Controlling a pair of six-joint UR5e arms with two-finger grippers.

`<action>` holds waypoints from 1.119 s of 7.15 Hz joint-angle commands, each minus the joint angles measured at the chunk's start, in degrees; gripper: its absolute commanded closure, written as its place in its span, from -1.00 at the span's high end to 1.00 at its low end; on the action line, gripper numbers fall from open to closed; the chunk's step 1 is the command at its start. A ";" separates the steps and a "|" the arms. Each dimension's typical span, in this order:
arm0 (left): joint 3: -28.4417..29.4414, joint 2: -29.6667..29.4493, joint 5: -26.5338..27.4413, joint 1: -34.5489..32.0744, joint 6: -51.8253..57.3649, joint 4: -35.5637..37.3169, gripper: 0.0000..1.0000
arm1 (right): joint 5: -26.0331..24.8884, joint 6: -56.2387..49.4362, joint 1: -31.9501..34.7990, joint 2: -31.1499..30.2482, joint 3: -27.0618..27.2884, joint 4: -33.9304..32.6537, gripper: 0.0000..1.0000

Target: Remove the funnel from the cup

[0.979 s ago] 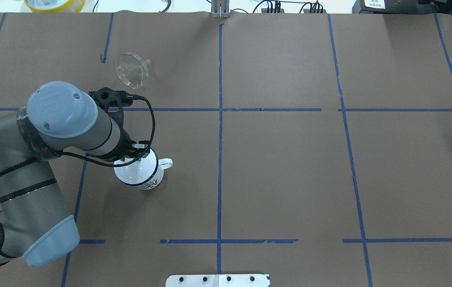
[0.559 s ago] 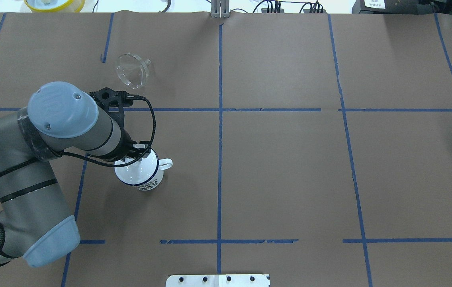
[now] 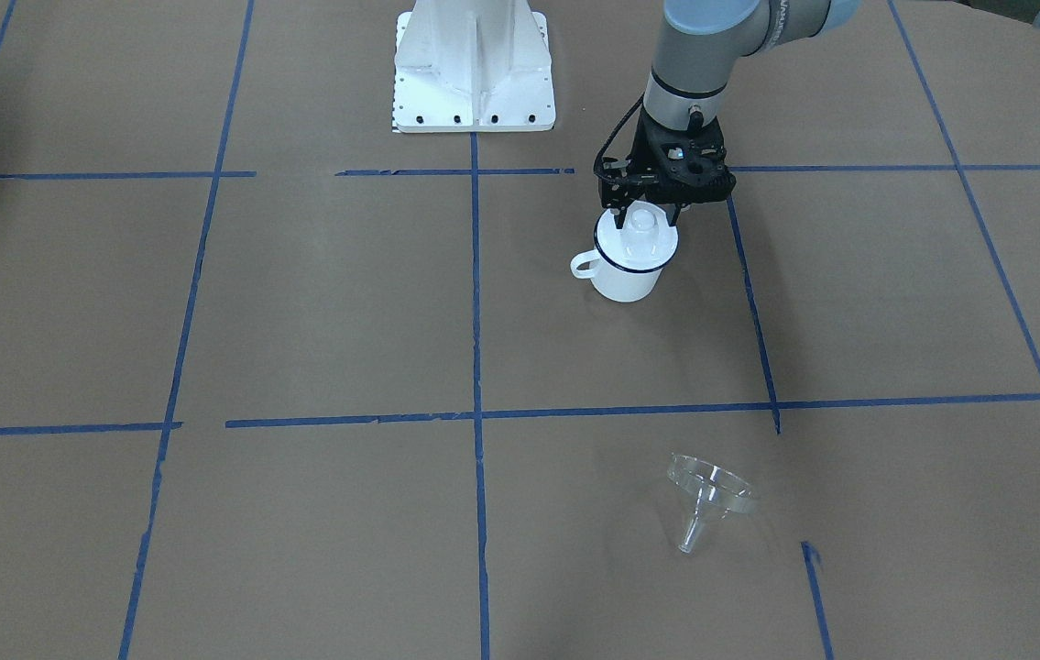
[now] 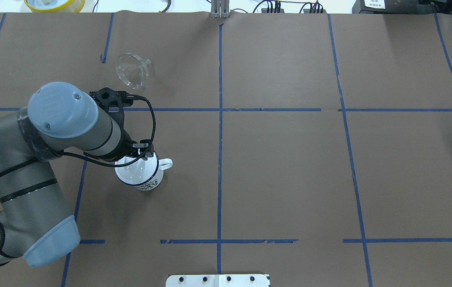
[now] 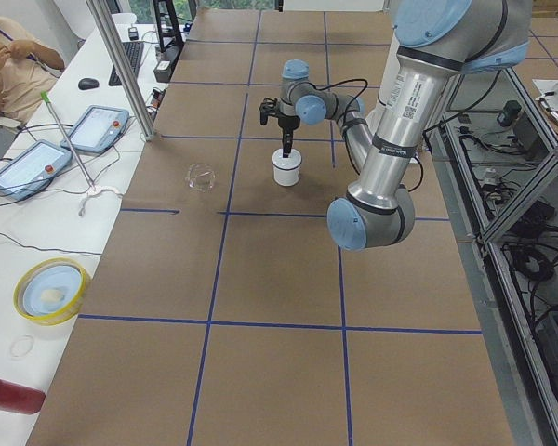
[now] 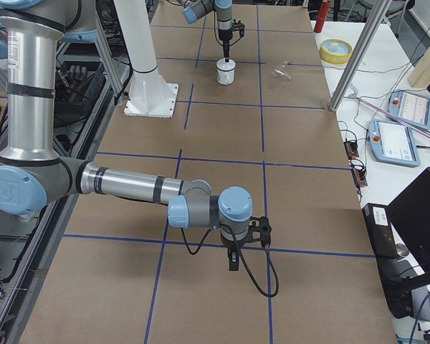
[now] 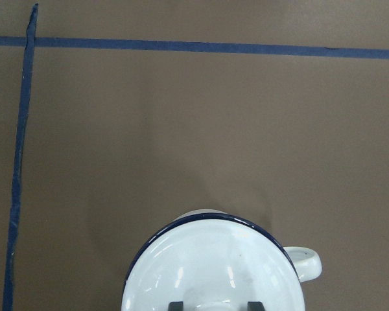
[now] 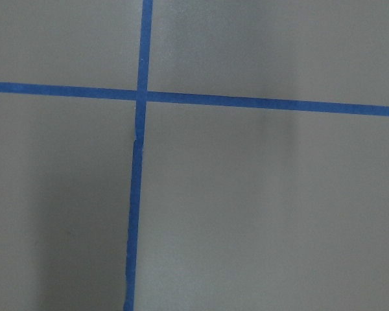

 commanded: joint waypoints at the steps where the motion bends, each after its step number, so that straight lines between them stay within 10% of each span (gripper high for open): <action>1: -2.20 0.67 -0.17 -0.92 3.04 -0.02 0.99 | 0.00 0.00 0.00 0.00 0.00 0.00 1.00; 5: -4.33 11.19 -13.50 -23.01 36.29 -0.29 1.00 | 0.00 0.00 0.00 0.00 0.00 0.00 1.00; 8: 4.41 22.27 -26.39 -45.93 64.88 -0.28 1.00 | 0.00 0.00 0.00 0.00 0.00 0.00 1.00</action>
